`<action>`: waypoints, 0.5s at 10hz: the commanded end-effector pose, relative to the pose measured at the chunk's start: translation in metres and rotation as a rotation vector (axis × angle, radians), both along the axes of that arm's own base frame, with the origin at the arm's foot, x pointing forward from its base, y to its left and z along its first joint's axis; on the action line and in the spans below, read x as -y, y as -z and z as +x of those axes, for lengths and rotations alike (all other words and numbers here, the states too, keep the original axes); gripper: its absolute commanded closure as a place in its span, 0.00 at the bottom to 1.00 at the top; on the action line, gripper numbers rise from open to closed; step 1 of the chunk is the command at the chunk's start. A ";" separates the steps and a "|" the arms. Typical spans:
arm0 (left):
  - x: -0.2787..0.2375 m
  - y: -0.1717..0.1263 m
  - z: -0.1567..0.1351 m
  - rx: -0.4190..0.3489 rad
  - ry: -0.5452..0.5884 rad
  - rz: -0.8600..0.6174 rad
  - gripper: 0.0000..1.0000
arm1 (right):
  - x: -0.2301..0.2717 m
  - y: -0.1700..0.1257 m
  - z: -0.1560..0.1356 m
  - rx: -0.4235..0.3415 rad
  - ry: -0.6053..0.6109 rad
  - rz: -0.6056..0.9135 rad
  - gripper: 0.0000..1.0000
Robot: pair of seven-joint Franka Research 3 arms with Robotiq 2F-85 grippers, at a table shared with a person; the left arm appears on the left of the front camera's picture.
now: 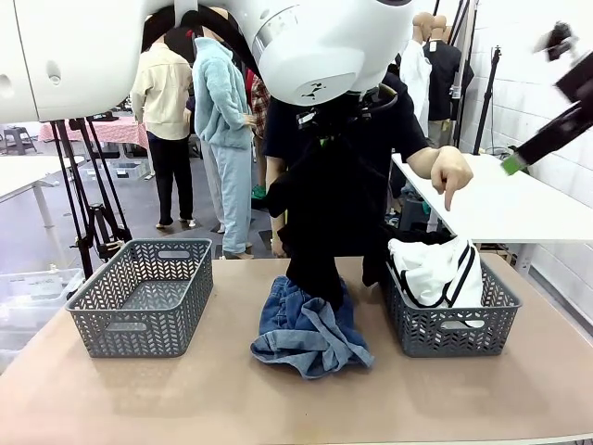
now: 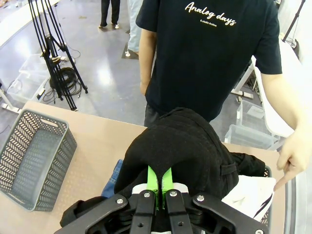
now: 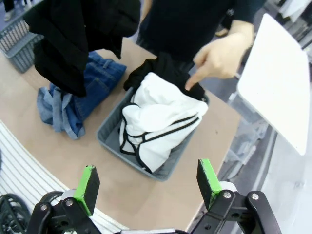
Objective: Sort the tops and bottoms.
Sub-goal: Sort the clothes according to human instructions.
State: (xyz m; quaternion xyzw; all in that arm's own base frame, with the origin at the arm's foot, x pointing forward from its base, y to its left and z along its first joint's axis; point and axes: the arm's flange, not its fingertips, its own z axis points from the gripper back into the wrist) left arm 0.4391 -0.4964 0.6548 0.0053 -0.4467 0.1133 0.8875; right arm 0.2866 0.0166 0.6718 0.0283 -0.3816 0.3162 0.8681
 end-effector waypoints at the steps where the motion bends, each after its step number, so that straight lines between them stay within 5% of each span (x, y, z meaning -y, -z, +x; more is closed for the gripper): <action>1: -0.002 -0.008 0.001 0.009 0.003 -0.004 1.00 | 0.030 0.001 -0.023 -0.022 0.083 0.014 0.00; 4: 0.000 0.000 0.000 0.000 0.000 0.000 1.00 | 0.044 0.019 -0.016 -0.091 0.119 0.047 0.00; 5: 0.020 -0.007 0.008 0.022 0.045 -0.038 1.00 | 0.049 -0.001 -0.030 -0.028 0.082 0.034 0.00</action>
